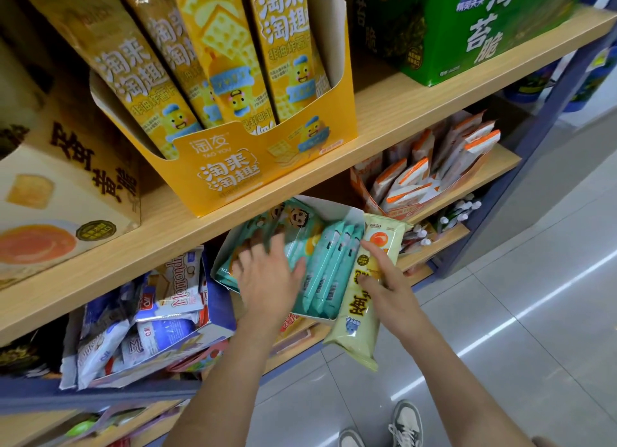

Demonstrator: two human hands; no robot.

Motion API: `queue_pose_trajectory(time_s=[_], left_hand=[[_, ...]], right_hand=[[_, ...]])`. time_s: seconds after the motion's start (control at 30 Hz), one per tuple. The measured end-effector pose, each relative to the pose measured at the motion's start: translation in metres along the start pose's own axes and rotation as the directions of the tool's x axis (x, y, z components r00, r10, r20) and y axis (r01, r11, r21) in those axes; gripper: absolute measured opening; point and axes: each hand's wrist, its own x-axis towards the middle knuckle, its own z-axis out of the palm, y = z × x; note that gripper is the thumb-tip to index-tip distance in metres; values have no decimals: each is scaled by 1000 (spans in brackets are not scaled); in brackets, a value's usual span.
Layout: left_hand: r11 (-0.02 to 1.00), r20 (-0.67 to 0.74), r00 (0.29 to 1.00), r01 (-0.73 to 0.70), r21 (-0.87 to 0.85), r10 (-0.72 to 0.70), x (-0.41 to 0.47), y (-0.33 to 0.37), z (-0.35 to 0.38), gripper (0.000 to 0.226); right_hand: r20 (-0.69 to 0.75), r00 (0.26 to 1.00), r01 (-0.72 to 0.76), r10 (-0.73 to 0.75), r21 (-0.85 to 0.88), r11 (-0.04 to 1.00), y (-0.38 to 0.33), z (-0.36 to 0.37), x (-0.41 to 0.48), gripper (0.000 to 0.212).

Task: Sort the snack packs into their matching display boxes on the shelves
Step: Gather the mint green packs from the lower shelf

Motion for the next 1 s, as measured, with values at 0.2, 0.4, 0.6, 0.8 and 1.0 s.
queue_pose_trajectory(time_s=[0.2, 0.4, 0.6, 0.8, 1.0], left_hand=[[949, 277, 909, 313, 42, -312, 30, -30, 2, 59], [986, 305, 938, 163, 34, -165, 27, -3, -12, 37], [997, 190, 979, -73, 14, 69, 6, 8, 2, 43], [992, 346, 937, 5, 129, -50, 16, 13, 13, 57], [998, 256, 967, 10, -70, 8, -1, 1, -4, 78]], right_hand=[[-81, 997, -6, 19, 164, 987, 7, -2, 0, 101], [-102, 994, -15, 37, 210, 978, 7, 1, -1, 104], [-105, 994, -7, 29, 198, 980, 7, 5, -3, 99], [-77, 994, -56, 76, 235, 970, 1, 7, -6, 95], [-69, 979, -159, 193, 341, 926, -7, 6, -14, 84]])
